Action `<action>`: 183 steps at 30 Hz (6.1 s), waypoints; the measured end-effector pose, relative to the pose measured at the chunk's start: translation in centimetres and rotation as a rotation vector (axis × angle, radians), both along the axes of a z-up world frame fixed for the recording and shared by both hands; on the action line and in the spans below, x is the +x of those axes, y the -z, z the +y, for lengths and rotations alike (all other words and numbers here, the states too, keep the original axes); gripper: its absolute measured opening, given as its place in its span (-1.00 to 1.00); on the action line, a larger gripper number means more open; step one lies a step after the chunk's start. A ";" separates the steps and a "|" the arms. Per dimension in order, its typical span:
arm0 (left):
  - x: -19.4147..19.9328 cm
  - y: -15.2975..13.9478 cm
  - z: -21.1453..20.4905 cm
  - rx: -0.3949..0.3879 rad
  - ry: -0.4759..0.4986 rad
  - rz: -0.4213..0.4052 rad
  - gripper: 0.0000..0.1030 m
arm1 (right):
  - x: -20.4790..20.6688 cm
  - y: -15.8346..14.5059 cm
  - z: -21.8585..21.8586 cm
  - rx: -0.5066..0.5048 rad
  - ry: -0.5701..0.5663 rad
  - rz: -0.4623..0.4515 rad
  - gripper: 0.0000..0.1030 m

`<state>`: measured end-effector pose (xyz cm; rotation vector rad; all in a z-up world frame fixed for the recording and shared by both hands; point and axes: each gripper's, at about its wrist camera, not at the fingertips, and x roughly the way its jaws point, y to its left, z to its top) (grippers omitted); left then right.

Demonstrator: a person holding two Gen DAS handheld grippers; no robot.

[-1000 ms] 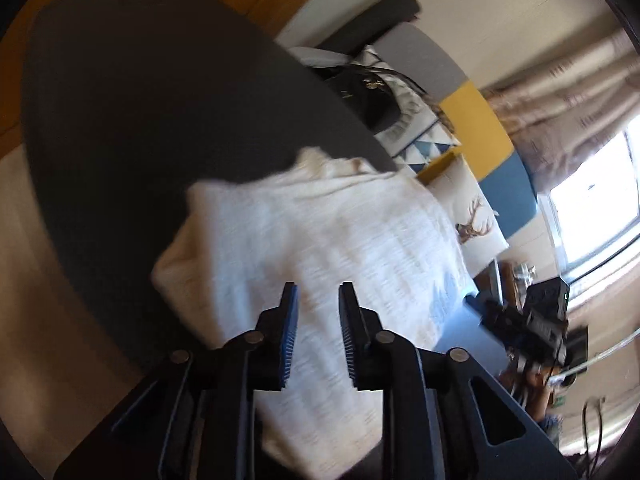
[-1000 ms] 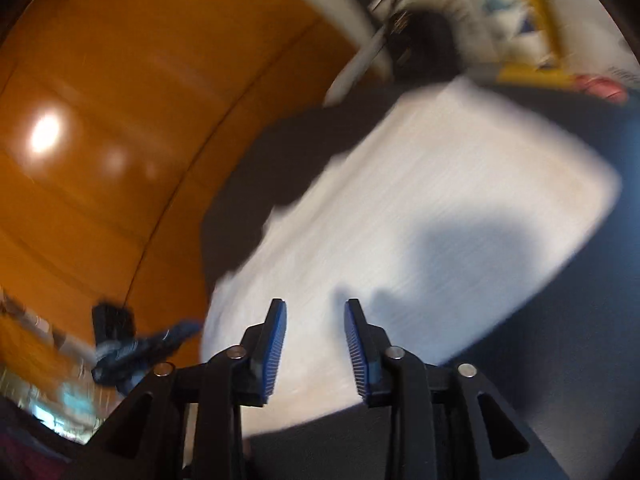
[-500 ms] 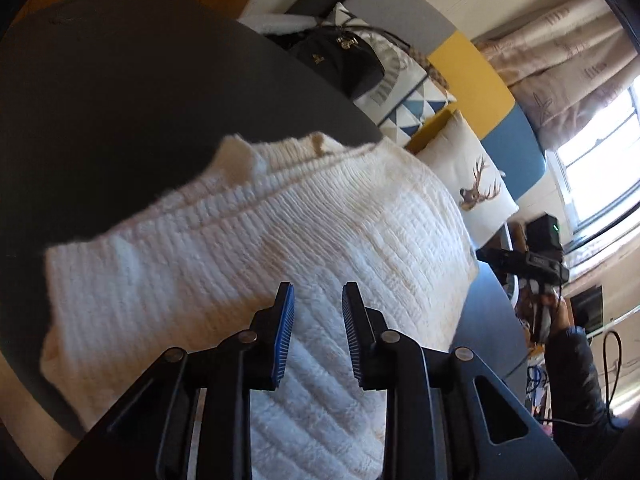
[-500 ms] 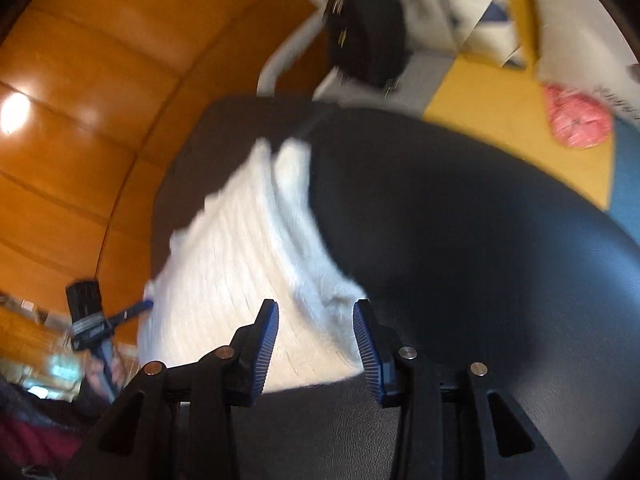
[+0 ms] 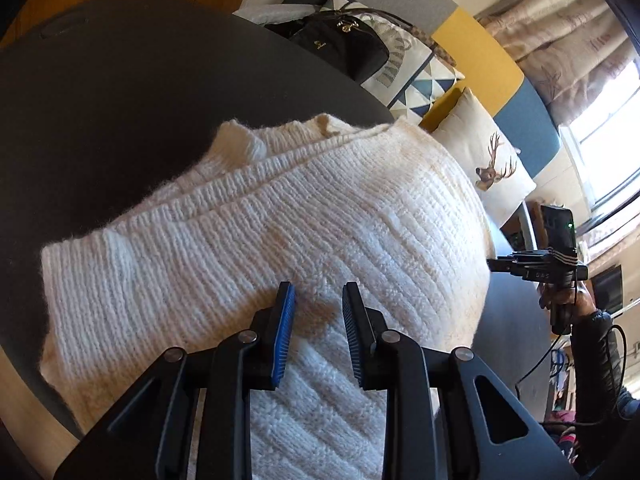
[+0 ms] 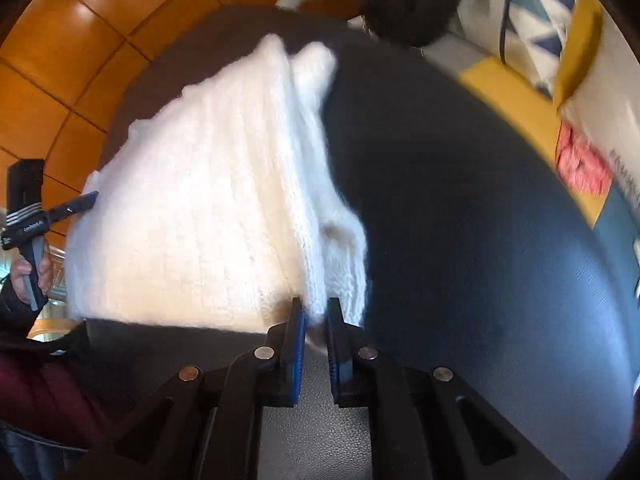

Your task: Fold clothes

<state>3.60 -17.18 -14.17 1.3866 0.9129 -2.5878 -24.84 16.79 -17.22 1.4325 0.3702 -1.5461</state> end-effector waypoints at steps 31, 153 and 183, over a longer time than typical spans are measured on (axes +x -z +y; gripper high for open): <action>-8.5 -1.7 -0.9 -0.117 0.127 0.069 -0.47 | -3.9 -4.7 -10.5 -0.078 0.091 0.188 -0.54; 6.6 -4.5 0.7 -0.275 -0.141 0.030 -0.44 | 17.8 -3.1 -12.4 -0.090 0.192 0.354 -0.45; 8.1 -13.6 9.9 -0.564 -0.287 0.179 0.52 | 22.5 -12.7 -6.6 -0.432 0.352 0.519 0.77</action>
